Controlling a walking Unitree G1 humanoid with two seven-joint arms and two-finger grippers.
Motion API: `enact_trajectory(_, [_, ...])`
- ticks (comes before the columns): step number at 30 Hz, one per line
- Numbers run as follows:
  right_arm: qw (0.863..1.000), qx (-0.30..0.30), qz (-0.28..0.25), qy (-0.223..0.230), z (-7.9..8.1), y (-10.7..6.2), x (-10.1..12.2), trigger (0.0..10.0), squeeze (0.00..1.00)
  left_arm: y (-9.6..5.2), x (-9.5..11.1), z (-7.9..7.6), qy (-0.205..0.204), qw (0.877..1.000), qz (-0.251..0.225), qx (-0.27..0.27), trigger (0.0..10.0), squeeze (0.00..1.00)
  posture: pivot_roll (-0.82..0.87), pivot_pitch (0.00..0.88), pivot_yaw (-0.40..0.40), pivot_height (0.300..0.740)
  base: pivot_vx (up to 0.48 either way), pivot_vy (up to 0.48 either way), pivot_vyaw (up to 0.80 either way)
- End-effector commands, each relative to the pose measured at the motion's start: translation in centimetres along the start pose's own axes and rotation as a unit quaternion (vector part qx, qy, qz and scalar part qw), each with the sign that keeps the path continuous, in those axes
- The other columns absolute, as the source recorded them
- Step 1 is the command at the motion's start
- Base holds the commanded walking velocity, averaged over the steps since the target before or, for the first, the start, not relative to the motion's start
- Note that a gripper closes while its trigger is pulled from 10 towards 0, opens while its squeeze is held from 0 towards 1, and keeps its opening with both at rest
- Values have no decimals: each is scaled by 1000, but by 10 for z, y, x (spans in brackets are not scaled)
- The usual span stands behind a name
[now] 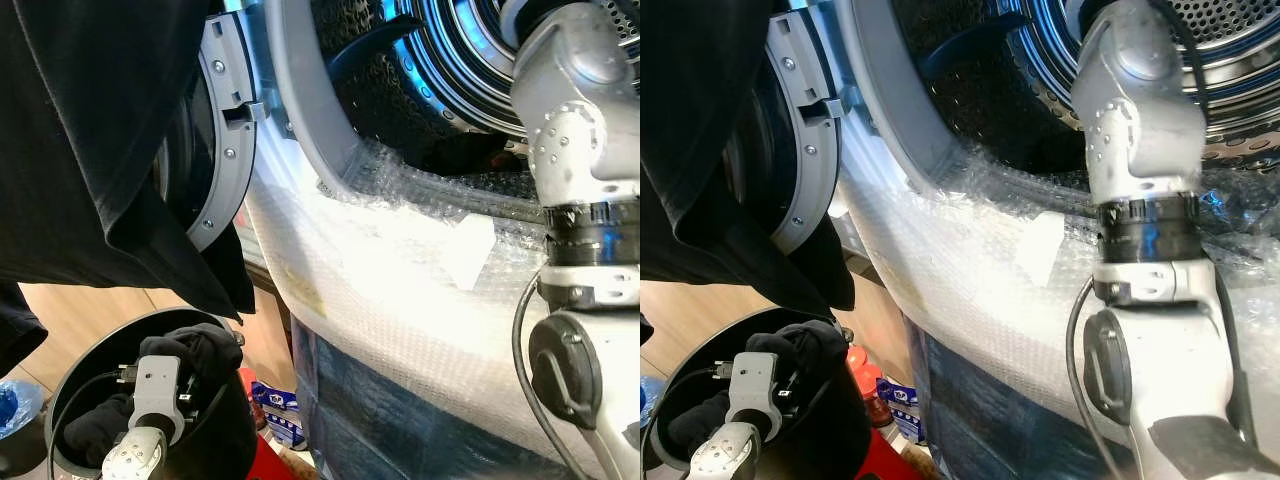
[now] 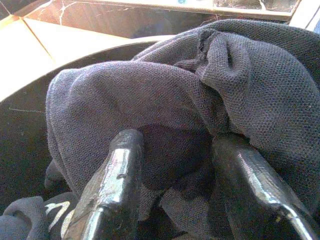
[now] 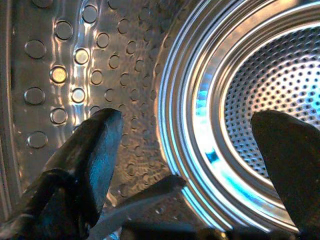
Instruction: Clothes washing
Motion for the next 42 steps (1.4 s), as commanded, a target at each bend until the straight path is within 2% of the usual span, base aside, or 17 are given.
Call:
enact_trajectory(1, [1000,-6,21,-9,-1,-4,-9,10000,1000,-4,-11,2,3,1000,18,3,10000,0,-61,0,102,740,0,0,0])
enact_trajectory(8, [998,-22,64,-17,-11,-12,-34,10000,1000,-4,-9,2,6,1000,15,3,10000,0,-58,0,103,740,0,0,0])
enact_trajectory(11, [996,-28,80,-36,-17,-23,-42,10000,1000,-6,-9,10,6,1000,16,11,10000,0,-47,0,101,740,0,0,0])
enact_trajectory(14, [998,28,48,30,-6,-29,-35,10000,1000,-9,-16,10,8,1000,27,6,10000,0,-55,0,111,740,0,0,0])
enact_trajectory(15, [997,44,43,42,-3,-32,-34,10000,929,-9,-16,9,8,1000,28,4,10000,0,-55,0,111,740,0,0,0])
enact_trajectory(16, [994,70,34,74,0,-40,-29,10000,0,-9,-16,8,9,1000,26,3,10000,0,-59,0,116,740,0,0,0])
enact_trajectory(19, [991,94,-10,90,-2,-49,-12,10000,0,-9,-14,8,27,999,23,2,10000,0,-62,0,114,740,0,0,0])
enact_trajectory(21, [979,112,-51,160,-5,-59,6,10000,0,-9,-16,5,35,999,25,-5,10000,0,-70,0,121,740,0,0,0])
enact_trajectory(26, [960,158,-77,217,-6,-79,18,10000,0,-10,-17,6,29,999,24,-2,10000,0,-70,0,122,740,0,0,0])
enact_trajectory(28, [936,197,-92,276,-1,-86,25,10000,0,-10,-15,7,46,999,19,1,10000,0,-73,0,126,740,0,0,0])
enact_trajectory(29, [909,263,-109,306,8,-100,35,10000,0,-9,-13,7,57,998,14,-1,10000,0,-73,0,126,740,0,0,0])
enact_trajectory(34, [862,359,-97,345,27,-127,37,10000,0,-8,-10,8,49,999,7,7,10000,0,-71,0,122,740,0,0,0])
enact_trajectory(37, [824,429,-85,360,41,-153,37,10000,0,-8,-8,10,43,999,2,13,10000,0,-68,0,120,740,0,0,0])
enact_trajectory(39, [781,489,-87,379,50,-178,44,10000,0,-8,-8,10,44,999,1,13,10000,0,-68,0,120,740,0,0,0])
enact_trajectory(40, [747,517,-100,407,51,-191,53,10000,0,-8,-8,10,44,999,1,14,10000,0,-67,0,122,740,0,0,0])
enact_trajectory(41, [724,532,-110,425,51,-199,59,10000,0,-8,-9,10,44,999,2,14,10000,0,-67,0,122,740,0,0,0])
enact_trajectory(42, [679,559,-110,463,50,-214,66,10000,0,-7,-9,11,43,999,2,14,10000,0,-68,0,122,740,0,0,0])
Point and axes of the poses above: a point about 5 cm out from each wrist's last joint towards the gripper, its own y axis pointing out of the wrist towards the gripper, its own x axis along the axis of the wrist's last joint, z = x × y, the point moved 5 cm from there along y, pointing out of the wrist towards the gripper, and after that the axes turned 5 degrees about y, right-handed, at the moved point
